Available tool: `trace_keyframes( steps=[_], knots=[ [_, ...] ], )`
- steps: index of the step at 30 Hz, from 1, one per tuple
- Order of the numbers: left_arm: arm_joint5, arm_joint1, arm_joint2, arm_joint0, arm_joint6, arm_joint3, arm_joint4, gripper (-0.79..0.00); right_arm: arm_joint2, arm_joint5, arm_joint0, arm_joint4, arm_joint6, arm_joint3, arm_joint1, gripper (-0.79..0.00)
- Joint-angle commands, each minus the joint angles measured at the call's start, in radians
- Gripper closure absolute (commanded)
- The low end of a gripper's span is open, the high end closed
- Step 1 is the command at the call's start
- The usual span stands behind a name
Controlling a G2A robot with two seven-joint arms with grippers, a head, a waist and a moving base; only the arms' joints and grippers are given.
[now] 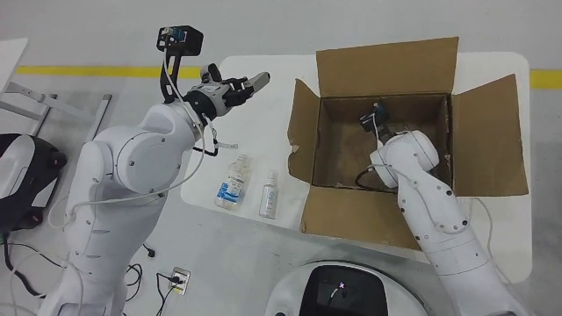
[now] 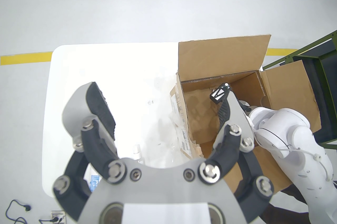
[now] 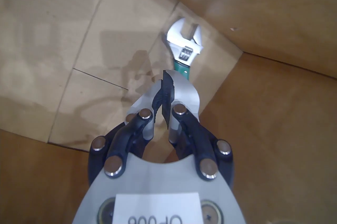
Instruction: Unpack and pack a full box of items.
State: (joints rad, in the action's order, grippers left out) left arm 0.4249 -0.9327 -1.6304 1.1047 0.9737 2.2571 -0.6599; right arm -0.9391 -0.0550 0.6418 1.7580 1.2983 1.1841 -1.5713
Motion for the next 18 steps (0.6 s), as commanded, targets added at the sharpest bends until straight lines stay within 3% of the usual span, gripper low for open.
trace_keyframes(
  steps=[1,10,18],
  knots=[
    [0.000,0.000,0.000,0.000,0.000,0.000,0.000,-0.785,-0.006,0.005,-0.001,0.025,-0.002,-0.001,0.001,-0.160],
    [0.000,0.000,0.000,0.000,0.000,0.000,0.000,-0.785,-0.022,0.003,-0.041,0.048,-0.027,-0.077,-0.010,-0.240],
    [0.000,0.000,0.000,0.000,0.000,0.000,0.000,-0.785,-0.022,0.001,-0.079,0.037,-0.042,-0.164,-0.026,-0.234]
  ],
)
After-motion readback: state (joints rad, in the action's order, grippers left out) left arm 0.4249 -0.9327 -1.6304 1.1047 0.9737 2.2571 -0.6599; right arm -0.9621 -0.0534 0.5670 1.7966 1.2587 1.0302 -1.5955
